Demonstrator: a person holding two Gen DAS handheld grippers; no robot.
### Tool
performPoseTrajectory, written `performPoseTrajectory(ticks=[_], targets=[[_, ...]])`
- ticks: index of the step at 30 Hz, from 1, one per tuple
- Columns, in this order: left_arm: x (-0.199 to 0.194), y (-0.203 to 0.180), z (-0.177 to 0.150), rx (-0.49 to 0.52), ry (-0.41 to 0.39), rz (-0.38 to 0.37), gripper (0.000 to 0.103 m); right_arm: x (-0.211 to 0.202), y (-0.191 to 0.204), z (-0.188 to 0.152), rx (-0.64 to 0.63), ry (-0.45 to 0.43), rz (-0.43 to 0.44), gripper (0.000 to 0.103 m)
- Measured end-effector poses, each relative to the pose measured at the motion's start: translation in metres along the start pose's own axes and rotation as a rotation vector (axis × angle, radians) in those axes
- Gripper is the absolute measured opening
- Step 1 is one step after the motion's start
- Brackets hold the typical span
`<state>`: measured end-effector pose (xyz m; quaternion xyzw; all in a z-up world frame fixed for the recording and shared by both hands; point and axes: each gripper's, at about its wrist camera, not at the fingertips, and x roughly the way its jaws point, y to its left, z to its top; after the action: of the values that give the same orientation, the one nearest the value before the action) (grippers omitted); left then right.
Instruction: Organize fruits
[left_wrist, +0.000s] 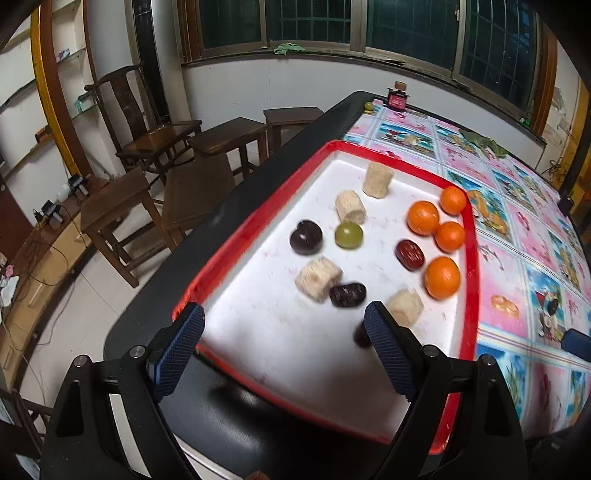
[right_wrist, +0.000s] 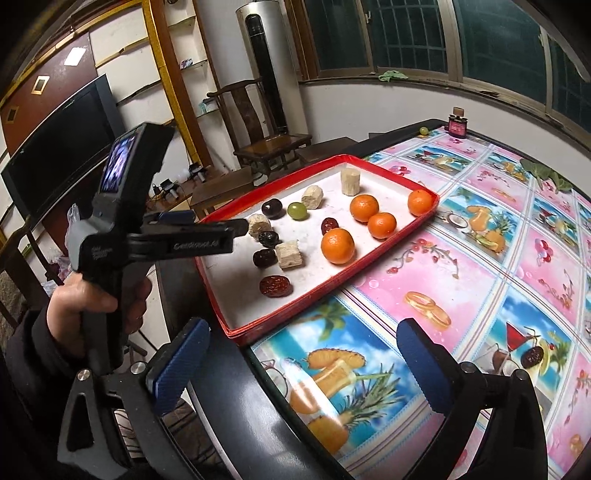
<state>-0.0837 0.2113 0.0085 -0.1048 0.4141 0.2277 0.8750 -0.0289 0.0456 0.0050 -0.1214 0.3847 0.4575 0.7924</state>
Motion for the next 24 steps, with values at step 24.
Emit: performPoseTrajectory(ticks=[24], targets=[[-0.025,-0.006,-0.019,0.001,-0.034,0.074,0.089,-0.018,0.007,-0.012,-0.003,-0.037,0.014,0.102]])
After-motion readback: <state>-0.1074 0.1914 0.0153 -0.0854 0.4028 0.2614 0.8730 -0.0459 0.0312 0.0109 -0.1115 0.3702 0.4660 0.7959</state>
